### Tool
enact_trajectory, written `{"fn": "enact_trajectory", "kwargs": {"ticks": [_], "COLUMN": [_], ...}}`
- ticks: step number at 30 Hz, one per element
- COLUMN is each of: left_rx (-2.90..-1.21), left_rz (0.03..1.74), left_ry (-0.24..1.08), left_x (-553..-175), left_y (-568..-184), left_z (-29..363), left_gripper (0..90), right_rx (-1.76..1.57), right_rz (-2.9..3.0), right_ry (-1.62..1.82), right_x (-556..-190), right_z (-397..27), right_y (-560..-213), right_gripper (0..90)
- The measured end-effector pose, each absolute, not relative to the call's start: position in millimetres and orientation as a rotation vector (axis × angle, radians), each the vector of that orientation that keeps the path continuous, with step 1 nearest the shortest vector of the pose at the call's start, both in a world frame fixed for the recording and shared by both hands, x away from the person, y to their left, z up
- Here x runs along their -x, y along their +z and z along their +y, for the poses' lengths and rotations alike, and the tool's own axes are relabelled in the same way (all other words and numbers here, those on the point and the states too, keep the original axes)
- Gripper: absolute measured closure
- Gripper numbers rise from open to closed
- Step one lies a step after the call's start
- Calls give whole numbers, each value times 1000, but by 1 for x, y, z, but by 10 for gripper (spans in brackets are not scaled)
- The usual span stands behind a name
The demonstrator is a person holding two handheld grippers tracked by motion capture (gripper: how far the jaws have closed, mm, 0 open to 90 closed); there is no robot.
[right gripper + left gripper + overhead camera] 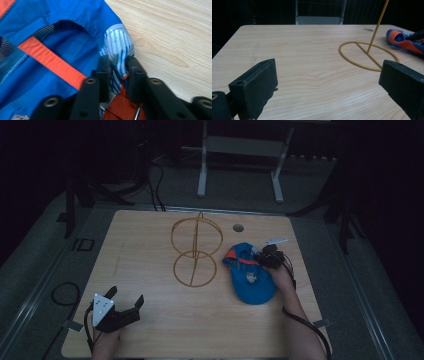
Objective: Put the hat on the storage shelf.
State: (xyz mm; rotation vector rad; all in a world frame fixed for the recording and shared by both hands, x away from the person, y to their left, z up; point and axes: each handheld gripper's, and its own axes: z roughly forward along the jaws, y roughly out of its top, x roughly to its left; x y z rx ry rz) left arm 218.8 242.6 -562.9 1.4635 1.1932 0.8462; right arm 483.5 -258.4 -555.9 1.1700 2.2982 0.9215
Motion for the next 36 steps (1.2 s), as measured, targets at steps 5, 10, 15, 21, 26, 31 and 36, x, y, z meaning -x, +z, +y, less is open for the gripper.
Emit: {"fn": "enact_trajectory", "kwargs": {"ticks": [5,10,15,21,26,31,36], "left_rx": [-1471,-1501,-1478,-1527,-1547,-1552,-1545], "left_rz": [1197,1193,1186,1190,1171,1157,1148], "left_ry": [846,876,863,830,798,801,769], "left_x": [-219,-219,-218,-217,-215,-213,-212], "left_y": [-563,-563,-561,-558,-554,-552,-551], "left_z": [241,240,240,236,233,232,231], "left_gripper": [25,25,25,25,26,25,25], "right_rx": [-1176,-1210,-1206,-1188,-1174,-1140,-1126], "right_rz": [2285,2256,2246,2172,2120,2085,2040], "right_ry": [912,926,892,971,1057,1121,1160], "right_x": [-481,-479,-477,-466,-457,-448,-438], "right_z": [-256,-256,-253,-256,-262,-266,-269], "right_y": [-556,-557,-553,-529,-505,-486,-466], "right_gripper": [826,834,847,849,850,850,851]}}
